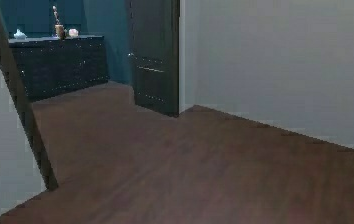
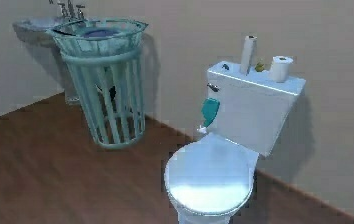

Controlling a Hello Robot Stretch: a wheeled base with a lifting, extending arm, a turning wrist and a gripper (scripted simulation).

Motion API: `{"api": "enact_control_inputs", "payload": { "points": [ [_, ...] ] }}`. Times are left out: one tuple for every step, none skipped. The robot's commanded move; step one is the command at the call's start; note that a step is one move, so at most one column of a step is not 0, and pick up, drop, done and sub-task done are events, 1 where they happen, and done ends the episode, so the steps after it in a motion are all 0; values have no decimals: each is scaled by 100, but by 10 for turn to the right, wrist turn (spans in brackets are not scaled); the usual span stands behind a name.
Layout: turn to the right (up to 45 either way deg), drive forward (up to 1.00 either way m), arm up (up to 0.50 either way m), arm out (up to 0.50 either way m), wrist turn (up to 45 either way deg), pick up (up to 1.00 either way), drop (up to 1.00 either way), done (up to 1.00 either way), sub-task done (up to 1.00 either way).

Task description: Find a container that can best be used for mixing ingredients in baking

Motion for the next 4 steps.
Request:
{"api": "enact_control_inputs", "payload": {
  "points": [
    [-150,0,0,0,0,0,0,0,0],
    [0,100,0,0,0,0,0,0,0],
    [0,90,0,0,0,0,0,0,0],
    [-360,0,0,0,0,0,0,0,0]
  ]
}}
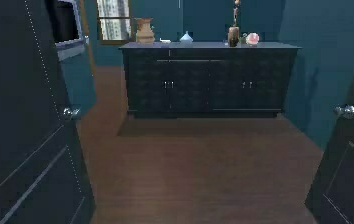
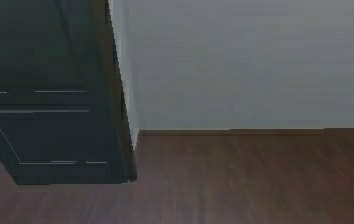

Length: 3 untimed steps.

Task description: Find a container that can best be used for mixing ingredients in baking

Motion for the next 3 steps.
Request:
{"api": "enact_control_inputs", "payload": {
  "points": [
    [0,100,0,0,0,0,0,0,0],
    [0,50,0,0,0,0,0,0,0],
    [-450,0,0,0,0,0,0,0,0]
  ]
}}
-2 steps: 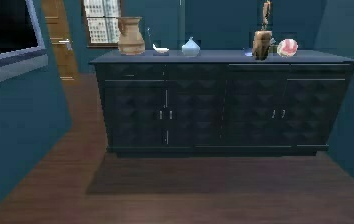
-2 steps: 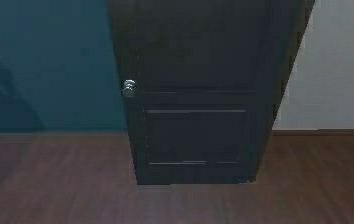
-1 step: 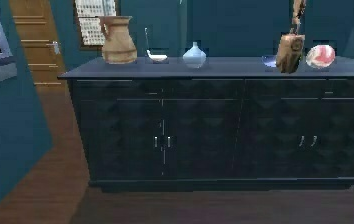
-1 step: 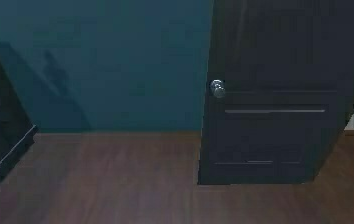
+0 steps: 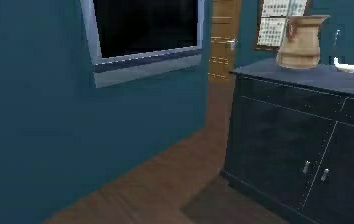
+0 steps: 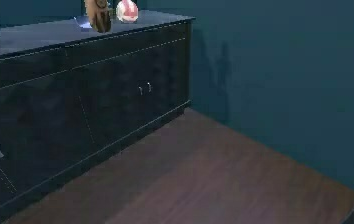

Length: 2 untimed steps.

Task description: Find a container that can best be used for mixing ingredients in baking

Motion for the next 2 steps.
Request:
{"api": "enact_control_inputs", "payload": {
  "points": [
    [-300,0,0,0,0,0,0,0,0],
    [0,25,0,0,0,0,0,0,0]
  ]
}}
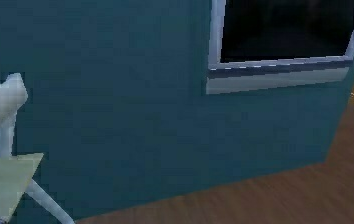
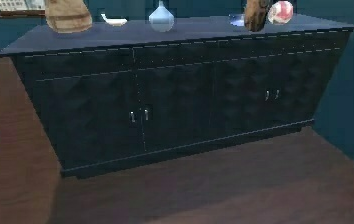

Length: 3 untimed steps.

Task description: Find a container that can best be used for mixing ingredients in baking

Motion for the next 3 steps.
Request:
{"api": "enact_control_inputs", "payload": {
  "points": [
    [330,0,0,0,0,0,0,0,0],
    [0,100,0,0,0,0,0,0,0],
    [0,50,0,0,0,0,0,0,0]
  ]
}}
